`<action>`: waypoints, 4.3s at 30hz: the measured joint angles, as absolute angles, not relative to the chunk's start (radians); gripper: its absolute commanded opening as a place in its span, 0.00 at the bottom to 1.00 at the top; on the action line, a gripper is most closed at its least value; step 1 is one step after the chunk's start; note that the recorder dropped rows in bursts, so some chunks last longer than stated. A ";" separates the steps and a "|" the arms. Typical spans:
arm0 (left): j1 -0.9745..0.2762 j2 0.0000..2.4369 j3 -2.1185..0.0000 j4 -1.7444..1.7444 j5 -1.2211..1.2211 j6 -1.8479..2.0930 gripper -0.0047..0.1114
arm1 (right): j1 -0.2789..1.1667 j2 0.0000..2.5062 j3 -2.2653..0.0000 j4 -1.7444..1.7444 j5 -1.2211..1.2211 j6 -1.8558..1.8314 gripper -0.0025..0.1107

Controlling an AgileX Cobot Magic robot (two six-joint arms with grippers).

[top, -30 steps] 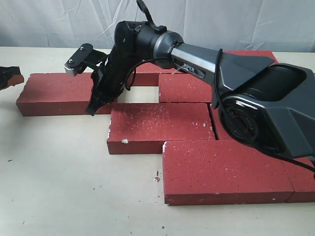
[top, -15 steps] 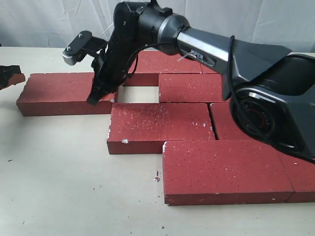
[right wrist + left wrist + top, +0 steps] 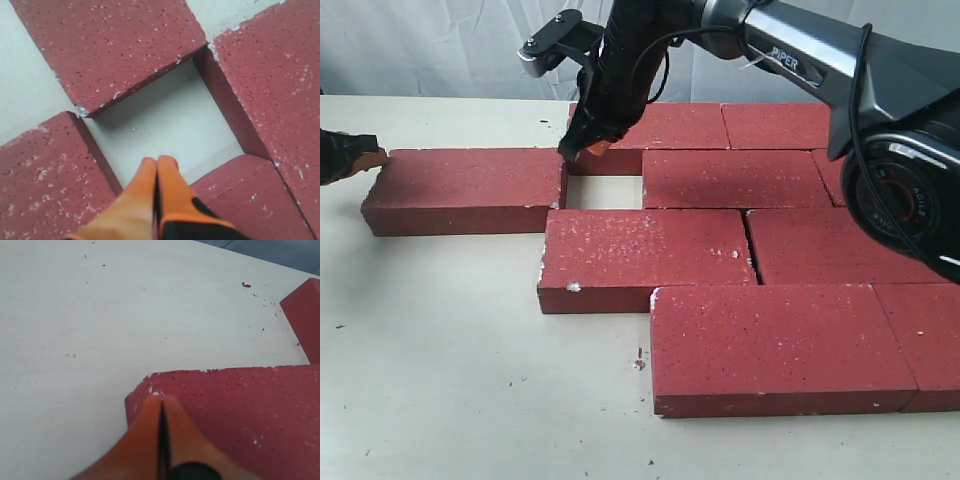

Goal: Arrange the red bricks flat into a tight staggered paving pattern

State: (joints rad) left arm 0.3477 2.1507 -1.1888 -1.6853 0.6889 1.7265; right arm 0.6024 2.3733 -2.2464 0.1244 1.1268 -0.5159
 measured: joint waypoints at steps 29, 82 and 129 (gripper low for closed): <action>0.326 2.151 -1.191 -1.718 0.680 1.765 0.04 | 0.593 2.490 -2.240 0.356 0.701 -0.473 0.01; 0.402 2.062 -1.131 -1.435 0.617 1.529 0.04 | 0.666 2.370 -2.391 -0.071 1.198 -0.228 0.01; 0.167 1.998 -1.052 -1.461 0.425 1.551 0.04 | 0.425 1.747 -1.234 -0.109 0.471 -0.232 0.01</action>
